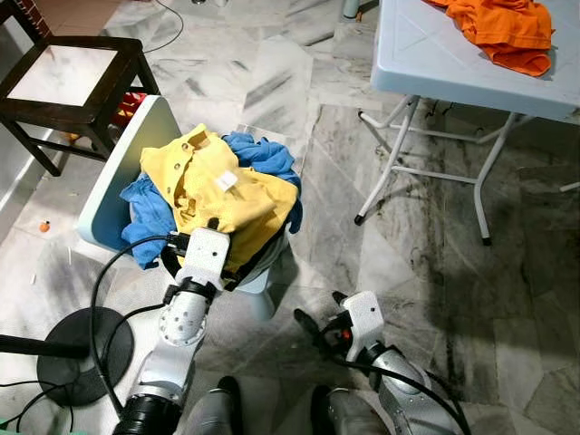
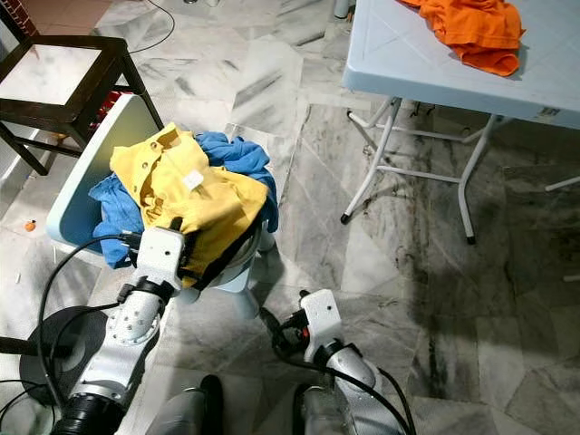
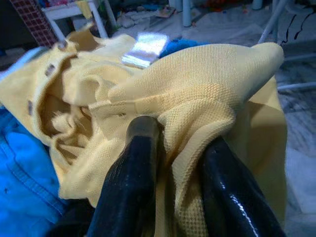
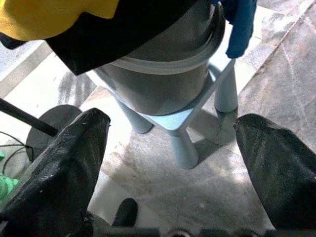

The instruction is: Hang hanger

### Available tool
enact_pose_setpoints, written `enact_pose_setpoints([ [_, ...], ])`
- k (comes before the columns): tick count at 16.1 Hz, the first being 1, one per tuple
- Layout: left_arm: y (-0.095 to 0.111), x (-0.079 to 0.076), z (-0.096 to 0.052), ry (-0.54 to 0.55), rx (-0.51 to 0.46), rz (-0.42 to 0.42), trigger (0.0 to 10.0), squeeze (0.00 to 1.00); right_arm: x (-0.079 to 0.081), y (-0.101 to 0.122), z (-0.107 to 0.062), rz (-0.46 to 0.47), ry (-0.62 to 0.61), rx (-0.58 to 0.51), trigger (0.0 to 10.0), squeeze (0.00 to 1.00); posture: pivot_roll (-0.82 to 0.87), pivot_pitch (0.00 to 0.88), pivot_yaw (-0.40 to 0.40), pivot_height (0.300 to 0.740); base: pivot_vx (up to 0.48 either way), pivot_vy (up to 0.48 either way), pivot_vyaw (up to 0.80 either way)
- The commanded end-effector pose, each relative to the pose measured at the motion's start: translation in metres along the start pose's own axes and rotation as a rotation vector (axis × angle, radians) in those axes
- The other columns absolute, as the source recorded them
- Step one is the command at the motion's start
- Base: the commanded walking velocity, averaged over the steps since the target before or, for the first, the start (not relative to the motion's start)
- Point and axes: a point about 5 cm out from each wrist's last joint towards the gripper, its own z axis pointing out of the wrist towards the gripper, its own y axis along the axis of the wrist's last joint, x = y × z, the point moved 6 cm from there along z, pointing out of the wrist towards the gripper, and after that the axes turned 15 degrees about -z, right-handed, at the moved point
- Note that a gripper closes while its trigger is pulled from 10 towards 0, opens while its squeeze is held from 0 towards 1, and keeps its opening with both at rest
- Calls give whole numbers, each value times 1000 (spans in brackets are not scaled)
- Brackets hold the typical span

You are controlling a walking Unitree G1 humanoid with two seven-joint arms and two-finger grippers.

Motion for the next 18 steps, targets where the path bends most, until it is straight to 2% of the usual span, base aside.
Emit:
enact_pose_setpoints([
  [1, -12, 0, -6, -3, 55, -15, 0, 0, 2, -11, -6, 10, 0, 30, 10000, 0, -37, 292, -33, 740, 0, 0, 0],
  [5, -15, 2, -4, 25, 102, -58, 0, 0, 2, -12, -8, 13, -8, 33, 10000, 0, -36, 289, -26, 740, 0, 0, 0],
  [9, 4, 3, -5, 20, 49, -61, 0, 0, 3, -8, -3, 12, -4, 25, 10000, 0, -26, 280, -19, 740, 0, 0, 0],
  [11, 41, 8, -4, 19, -108, 22, 0, 0, 0, -7, -1, 11, -11, 22, 10000, 0, -19, 276, -17, 740, 0, 0, 0],
  [12, 73, 5, -1, -5, -243, 96, 0, 0, 1, -6, 0, 11, -9, 20, 10000, 0, -17, 273, -16, 740, 0, 0, 0],
  [13, 99, -5, 2, -50, -344, 143, 0, 0, 2, -6, 1, 10, -8, 19, 10000, 0, -11, 265, -15, 740, 0, 0, 0],
  [15, 124, -22, 6, -124, -434, 168, 0, 0, 3, -4, 4, 10, -7, 16, 10000, 0, -10, 252, -8, 740, 0, 0, 0],
  [16, 138, -41, 6, -225, -486, 175, 0, 0, 2, -2, 6, 8, -13, 9, 10000, 0, -11, 246, -3, 740, 0, 0, 0],
  [17, 140, -54, 5, -293, -495, 172, 0, 0, 0, -1, 8, 7, -25, 6, 10000, 0, -12, 240, 6, 740, 0, 0, 0],
  [18, 128, -54, 8, -305, -440, 133, 0, 0, -2, -1, 9, 7, -37, 6, 10000, 0, -18, 234, 18, 740, 0, 0, 0],
])
